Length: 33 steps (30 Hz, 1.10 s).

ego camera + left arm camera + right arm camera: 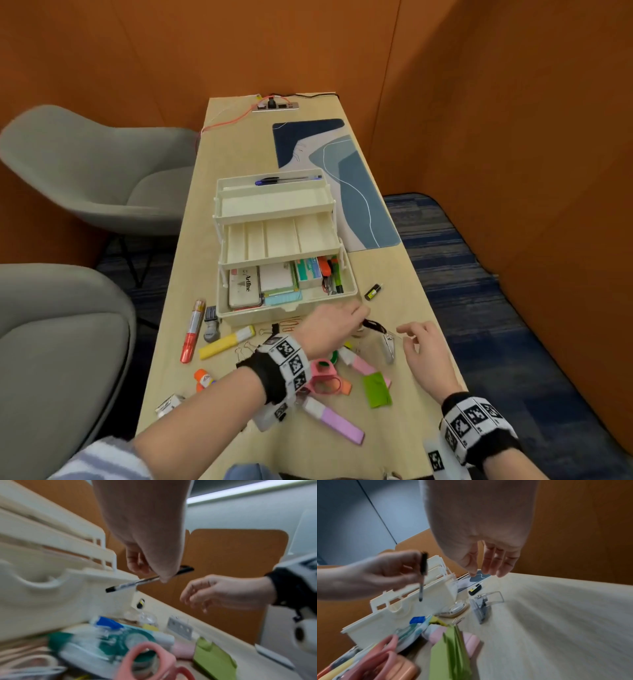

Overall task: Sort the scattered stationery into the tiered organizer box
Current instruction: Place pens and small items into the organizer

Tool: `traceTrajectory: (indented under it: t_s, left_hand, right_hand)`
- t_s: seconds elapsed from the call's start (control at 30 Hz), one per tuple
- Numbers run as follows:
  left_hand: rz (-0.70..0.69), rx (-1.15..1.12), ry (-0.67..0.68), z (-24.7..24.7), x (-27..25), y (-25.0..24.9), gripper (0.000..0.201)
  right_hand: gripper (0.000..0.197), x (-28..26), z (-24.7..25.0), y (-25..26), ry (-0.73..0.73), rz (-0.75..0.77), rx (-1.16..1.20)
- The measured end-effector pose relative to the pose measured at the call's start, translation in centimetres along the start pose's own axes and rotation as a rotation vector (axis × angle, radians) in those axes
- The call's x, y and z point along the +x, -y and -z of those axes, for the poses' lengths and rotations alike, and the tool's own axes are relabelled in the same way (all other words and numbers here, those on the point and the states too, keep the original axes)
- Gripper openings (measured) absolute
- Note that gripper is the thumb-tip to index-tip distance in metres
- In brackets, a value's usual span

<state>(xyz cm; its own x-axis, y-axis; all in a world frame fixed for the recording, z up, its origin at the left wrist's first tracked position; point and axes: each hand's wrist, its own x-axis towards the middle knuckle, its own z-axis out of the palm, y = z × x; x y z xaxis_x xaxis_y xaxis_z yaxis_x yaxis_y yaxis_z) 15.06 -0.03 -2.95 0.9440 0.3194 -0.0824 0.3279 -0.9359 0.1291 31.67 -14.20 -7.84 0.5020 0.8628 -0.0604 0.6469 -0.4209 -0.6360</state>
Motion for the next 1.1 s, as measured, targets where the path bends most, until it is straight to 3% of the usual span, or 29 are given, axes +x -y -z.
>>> traceTrajectory:
  t_s: [0.2,0.3,0.47,0.57,0.8,0.97,1.1]
  left_hand:
    - [0.396,-0.075,-0.321,1.7,-7.7,4.6,0.013]
    - [0.541,-0.137,-0.330,1.3,-11.9,5.8,0.009]
    - [0.681,-0.225,-0.309,-0.3,-16.4,5.3,0.010]
    - [0.691,-0.277,-0.304,-1.6,-17.6,5.1,0.020]
    - [0.730,-0.323,-0.346,-0.8,-17.1,6.5,0.024]
    - [0.607,-0.287,-0.408,4.1,-12.4,10.8,0.035]
    - [0.531,-0.205,-0.532,8.7,-6.4,16.6,0.033]
  right_hand:
    - [0.009,0.4,-2.7,4.3,0.285,0.070,-0.099]
    - [0.023,0.3,-4.3,6.3,0.437,0.070,-0.185]
    - [0.026,0.5,-5.8,8.0,0.430,0.062,-0.322]
    - [0.020,0.6,-6.0,8.5,0.411,0.037,-0.357]
    - [0.018,0.6,-4.5,8.1,0.201,-0.063,-0.135]
    - [0.018,0.4,-3.0,8.3,0.111,-0.100,0.064]
    - [0.021,1.2,-2.3,9.0,0.045,-0.039,0.159]
